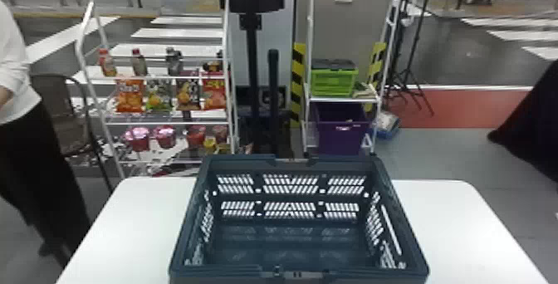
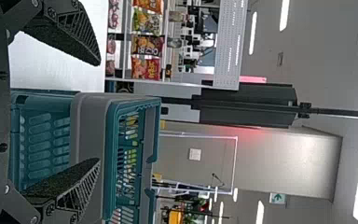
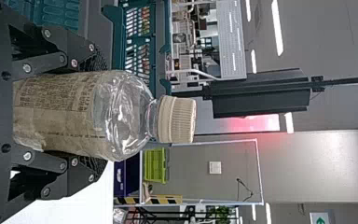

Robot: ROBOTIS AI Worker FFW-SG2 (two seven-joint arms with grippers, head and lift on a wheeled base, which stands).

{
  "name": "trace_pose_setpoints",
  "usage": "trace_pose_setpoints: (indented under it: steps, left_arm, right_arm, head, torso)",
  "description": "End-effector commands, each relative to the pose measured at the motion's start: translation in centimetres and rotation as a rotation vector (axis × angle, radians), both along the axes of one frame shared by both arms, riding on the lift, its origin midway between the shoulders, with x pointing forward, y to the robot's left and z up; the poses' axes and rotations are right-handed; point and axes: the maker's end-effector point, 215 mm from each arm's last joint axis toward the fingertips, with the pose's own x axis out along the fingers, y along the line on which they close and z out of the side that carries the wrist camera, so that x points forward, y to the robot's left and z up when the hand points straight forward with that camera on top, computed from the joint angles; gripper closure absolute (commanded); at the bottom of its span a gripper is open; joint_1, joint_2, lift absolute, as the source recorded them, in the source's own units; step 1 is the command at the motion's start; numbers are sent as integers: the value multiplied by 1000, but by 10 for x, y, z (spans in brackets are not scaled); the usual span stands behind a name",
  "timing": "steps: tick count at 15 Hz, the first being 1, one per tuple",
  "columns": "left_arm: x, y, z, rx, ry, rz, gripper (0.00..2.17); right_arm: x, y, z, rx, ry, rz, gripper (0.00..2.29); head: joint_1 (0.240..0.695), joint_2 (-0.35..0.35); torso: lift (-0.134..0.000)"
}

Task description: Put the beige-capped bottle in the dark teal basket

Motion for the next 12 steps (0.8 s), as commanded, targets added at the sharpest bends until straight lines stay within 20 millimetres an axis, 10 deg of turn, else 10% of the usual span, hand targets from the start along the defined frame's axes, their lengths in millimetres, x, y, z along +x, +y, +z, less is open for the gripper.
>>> trace_pose_setpoints:
  steps: [1,12]
  left_arm:
    - [0,0,0,0,0,0,157]
    - [0,0,0,0,0,0,157]
  right_arm:
    - [0,0,0,1,0,-1,2287]
    - [3,2,38,8,-69,2,2287]
  head:
    - [499,0]
    - [499,0]
  torso:
    - [0]
    - [0]
